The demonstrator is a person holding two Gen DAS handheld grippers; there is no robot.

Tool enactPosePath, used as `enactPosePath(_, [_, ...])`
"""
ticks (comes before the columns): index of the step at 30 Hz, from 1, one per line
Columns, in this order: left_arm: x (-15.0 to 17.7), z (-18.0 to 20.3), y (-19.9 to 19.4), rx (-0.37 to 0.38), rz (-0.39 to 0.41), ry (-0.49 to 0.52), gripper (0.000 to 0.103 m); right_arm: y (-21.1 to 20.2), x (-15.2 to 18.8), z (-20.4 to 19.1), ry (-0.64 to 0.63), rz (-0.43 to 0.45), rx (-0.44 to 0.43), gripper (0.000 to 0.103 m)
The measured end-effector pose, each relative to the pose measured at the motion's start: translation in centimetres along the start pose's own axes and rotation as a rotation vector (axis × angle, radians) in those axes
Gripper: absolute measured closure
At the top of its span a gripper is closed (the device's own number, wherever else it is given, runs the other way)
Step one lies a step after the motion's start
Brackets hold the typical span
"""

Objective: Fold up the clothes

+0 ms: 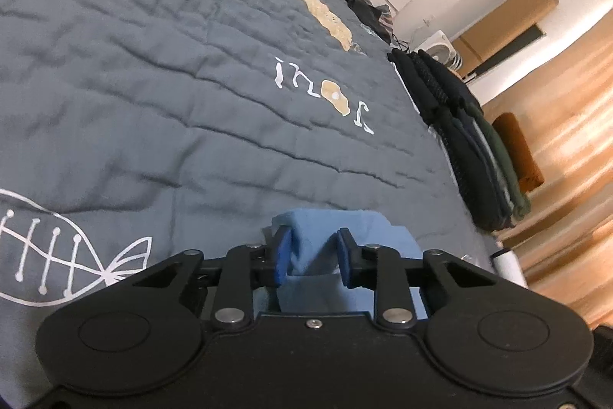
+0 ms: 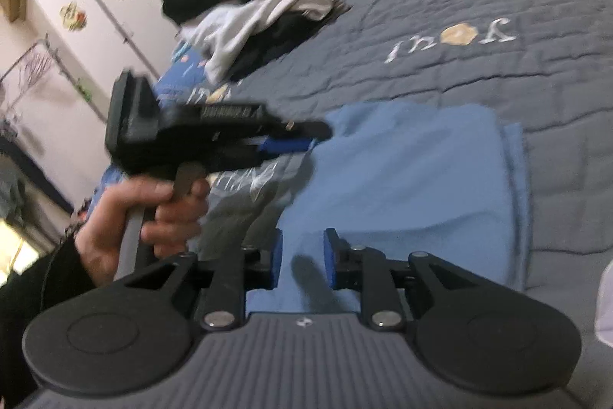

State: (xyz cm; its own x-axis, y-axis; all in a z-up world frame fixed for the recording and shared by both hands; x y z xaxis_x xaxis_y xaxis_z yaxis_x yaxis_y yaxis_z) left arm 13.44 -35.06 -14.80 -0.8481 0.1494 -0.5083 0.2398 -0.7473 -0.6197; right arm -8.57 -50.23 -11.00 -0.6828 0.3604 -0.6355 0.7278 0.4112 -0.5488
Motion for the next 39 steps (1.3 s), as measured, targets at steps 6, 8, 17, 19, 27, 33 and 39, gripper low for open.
enactPosePath(6, [-0.2,0.0,0.7,0.012,0.0,0.021,0.094,1.4,0.8,-0.3,-0.01,-0.043,0.024,0.077])
enactPosePath(8, [-0.3,0.1,1.0,0.016,0.001,0.028,0.096,1.5,1.1,-0.3,-0.014,-0.051,0.027,0.077])
enactPosePath(17, [-0.9,0.4,0.4,-0.004,0.018,0.067,0.096,1.6,2.0,-1.0,-0.067,-0.084,0.019,0.076])
enactPosePath(19, [-0.8,0.7,0.5,-0.024,0.021,0.098,0.095,1.3,1.9,-1.5,-0.085,-0.078,0.01,0.076])
enactPosePath(27, [-0.8,0.9,0.2,-0.032,0.031,0.126,0.092,0.5,1.9,-3.7,-0.169,-0.072,-0.068,0.076])
enactPosePath(33, [-0.6,1.0,0.1,-0.013,0.056,0.143,0.097,3.3,4.2,-3.5,-0.187,-0.23,-0.063,0.077])
enactPosePath(39, [-1.4,1.8,-1.5,-0.018,0.18,0.151,0.103,3.9,4.9,-2.4,-0.146,-0.288,-0.081,0.079])
Point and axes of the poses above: each gripper's, at about its wrist camera, not at the fingertips, and y roughly the way its jaws point, z to its right, x to its underside, the point moved 2 cm from there along y, roughly the way its jaws point, and after that the axes turned 6 degrees about -x, right-handed, at the moved point
